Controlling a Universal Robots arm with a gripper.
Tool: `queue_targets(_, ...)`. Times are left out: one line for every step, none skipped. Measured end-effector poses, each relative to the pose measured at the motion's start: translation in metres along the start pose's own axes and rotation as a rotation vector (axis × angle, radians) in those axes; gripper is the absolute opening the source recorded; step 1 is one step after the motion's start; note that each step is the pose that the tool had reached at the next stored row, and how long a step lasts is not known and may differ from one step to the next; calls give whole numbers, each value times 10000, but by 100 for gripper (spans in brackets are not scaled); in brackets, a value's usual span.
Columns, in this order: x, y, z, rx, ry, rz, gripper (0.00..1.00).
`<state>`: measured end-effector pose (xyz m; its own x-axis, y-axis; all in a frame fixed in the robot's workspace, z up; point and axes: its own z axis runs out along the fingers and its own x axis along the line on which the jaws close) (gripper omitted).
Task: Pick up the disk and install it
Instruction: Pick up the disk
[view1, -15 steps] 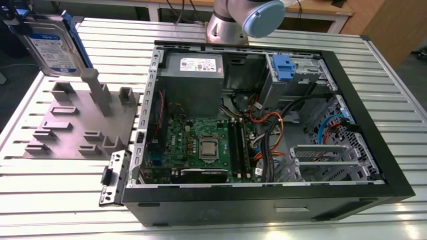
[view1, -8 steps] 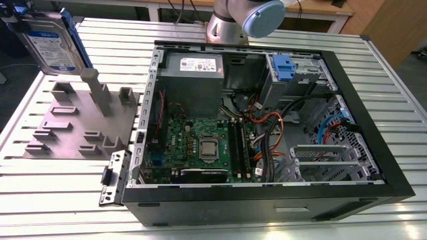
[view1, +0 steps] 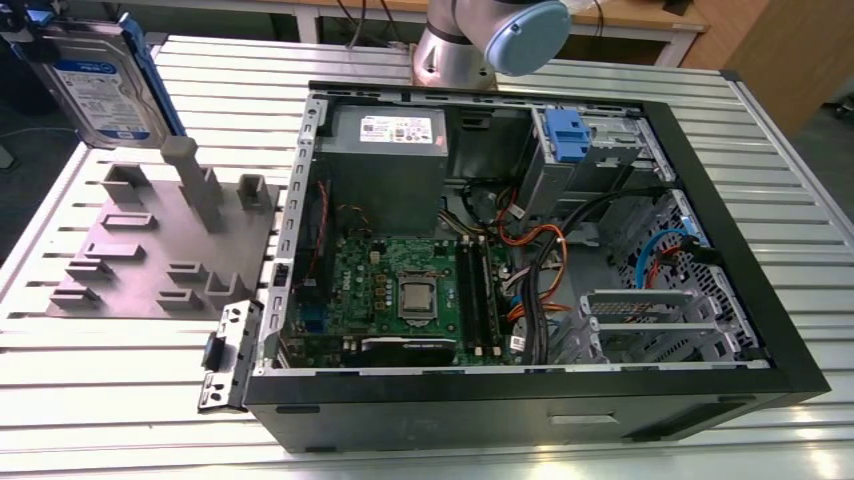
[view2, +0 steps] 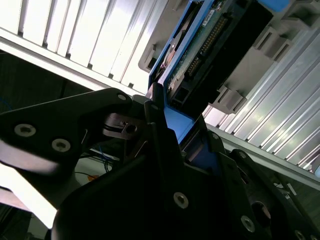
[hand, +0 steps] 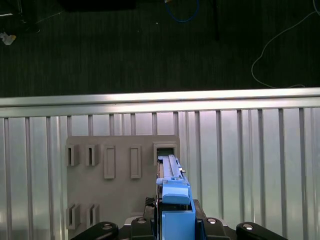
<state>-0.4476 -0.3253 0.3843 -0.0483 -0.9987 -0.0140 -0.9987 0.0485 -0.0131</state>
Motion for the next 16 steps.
queue_targets(0, 0, -1, 2, -1, 0, 36)
queue_targets(0, 0, -3, 2, -1, 0, 36)
queue_targets(0, 0, -6, 0, 0, 0, 36)
queue_targets(0, 0, -9, 0, 0, 0, 36)
queue_targets(0, 0, -11, 1, 0, 0, 36)
queue_targets(0, 0, -14, 1, 0, 0, 36)
queue_targets(0, 0, -17, 0, 0, 0, 36)
queue_targets(0, 0, -20, -1, 0, 0, 36)
queue_targets(0, 0, -22, 0, -1, 0, 36)
queue_targets(0, 0, -26, 0, -1, 0, 36)
queue_targets(0, 0, -29, 0, 1, 0, 36)
queue_targets(0, 0, -32, 1, 0, 0, 36)
queue_targets(0, -1, -36, 1, 0, 0, 36)
queue_targets(-1, -1, -40, -1, -1, 0, 36)
queue_targets(-1, -1, -43, 0, -1, 0, 36)
queue_targets(-1, -1, -47, 1, 0, 0, 36)
